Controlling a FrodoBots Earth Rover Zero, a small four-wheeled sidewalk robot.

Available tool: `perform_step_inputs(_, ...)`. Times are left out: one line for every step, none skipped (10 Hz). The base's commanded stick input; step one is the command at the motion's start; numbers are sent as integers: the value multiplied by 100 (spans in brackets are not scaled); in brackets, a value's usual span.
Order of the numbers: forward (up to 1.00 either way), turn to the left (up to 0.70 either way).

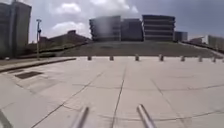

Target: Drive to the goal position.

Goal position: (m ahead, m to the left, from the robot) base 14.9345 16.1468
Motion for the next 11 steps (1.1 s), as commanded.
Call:
perform_step_inputs(100, 4)
perform_step_inputs(100, 4)
perform_step_inputs(100, 4)
perform_step_inputs(100, 4)
perform_step_inputs(100, 4)
perform_step_inputs(100, 4)
perform_step_inputs(100, 4)
perform_step_inputs(100, 4)
perform_step_inputs(100, 4)
perform_step_inputs(100, 4)
perform_step_inputs(100, 4)
